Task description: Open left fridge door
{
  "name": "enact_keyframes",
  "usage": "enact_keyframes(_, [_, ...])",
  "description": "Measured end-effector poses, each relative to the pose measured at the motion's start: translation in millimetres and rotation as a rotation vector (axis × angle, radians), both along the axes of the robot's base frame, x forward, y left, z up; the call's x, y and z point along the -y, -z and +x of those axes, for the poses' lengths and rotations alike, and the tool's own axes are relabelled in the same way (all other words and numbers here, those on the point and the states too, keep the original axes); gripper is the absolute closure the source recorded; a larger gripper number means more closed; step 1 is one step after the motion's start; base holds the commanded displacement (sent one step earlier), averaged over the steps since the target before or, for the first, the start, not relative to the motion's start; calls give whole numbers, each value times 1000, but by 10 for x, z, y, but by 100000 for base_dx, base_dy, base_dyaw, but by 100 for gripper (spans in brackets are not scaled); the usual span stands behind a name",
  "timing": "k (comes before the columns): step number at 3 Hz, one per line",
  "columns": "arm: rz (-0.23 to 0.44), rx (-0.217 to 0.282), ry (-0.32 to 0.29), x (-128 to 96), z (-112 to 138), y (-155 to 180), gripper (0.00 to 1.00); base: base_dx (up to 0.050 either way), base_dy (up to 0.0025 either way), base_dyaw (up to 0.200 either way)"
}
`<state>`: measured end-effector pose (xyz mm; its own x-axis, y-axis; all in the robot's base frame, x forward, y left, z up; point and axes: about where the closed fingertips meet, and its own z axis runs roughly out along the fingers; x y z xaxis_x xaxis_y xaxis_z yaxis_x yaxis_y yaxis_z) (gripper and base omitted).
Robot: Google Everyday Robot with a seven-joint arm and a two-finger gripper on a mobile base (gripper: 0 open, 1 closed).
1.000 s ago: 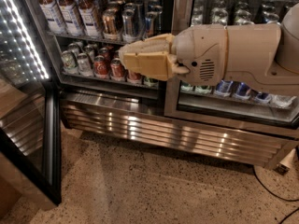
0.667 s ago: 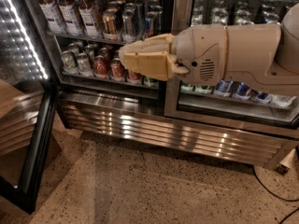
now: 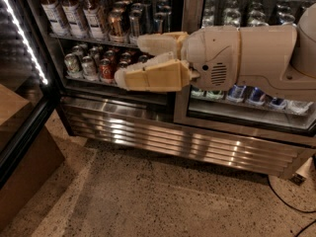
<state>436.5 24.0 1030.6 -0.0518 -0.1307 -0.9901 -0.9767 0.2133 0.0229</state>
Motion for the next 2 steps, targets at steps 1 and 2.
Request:
enact_keyframes(1, [0, 0, 0, -1, 0, 0, 0, 0, 0, 0])
enact_keyframes(2, [0, 0, 0, -1, -1, -1, 0, 0, 0, 0])
